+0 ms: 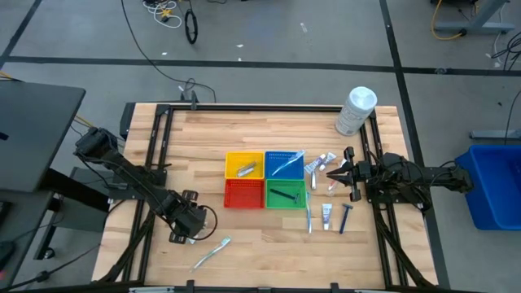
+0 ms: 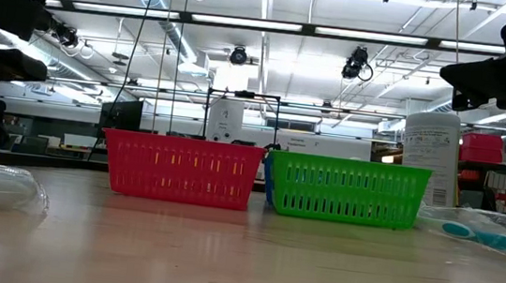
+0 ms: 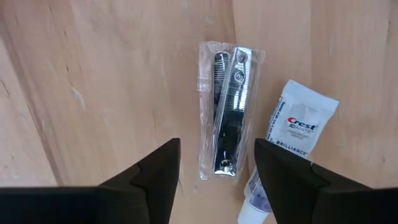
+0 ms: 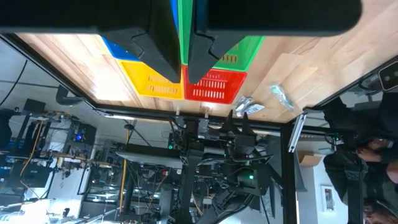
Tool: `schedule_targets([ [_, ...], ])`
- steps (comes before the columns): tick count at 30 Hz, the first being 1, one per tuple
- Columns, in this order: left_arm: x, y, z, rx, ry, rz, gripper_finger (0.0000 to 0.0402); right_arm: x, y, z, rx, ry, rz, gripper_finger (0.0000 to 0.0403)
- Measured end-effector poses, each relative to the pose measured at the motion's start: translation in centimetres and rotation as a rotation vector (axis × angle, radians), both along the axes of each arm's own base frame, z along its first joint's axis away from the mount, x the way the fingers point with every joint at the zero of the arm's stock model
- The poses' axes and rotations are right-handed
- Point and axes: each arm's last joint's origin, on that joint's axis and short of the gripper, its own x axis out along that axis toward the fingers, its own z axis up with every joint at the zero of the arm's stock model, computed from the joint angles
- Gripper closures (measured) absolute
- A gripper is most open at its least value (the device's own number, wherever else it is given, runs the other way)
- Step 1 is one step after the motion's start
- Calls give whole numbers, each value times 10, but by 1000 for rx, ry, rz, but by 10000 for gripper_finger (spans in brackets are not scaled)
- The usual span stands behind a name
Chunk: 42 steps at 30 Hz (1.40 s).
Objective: Pick & Place Travel size toiletries
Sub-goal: Put the bottom left nail cutter into the yellow bin
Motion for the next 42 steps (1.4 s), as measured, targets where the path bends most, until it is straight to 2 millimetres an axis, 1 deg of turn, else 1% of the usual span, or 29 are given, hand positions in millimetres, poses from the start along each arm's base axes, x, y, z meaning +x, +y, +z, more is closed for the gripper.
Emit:
schedule_targets([
  [7,-2,1,-10,-27,-18,-4,188,0,0,0,0,0,0,363],
  [13,-7,5,-19,-15,9,-3,195,0,0,0,0,0,0,362],
  [27,-14,6,-28,-4,8,-32,214,0,0,0,0,0,0,363],
  [32,-14,6,-28,-10,10,-34,233,0,0,0,0,0,0,361],
  [42,-14,6,-28,-12,11,-34,293,0,0,0,0,0,0,362],
])
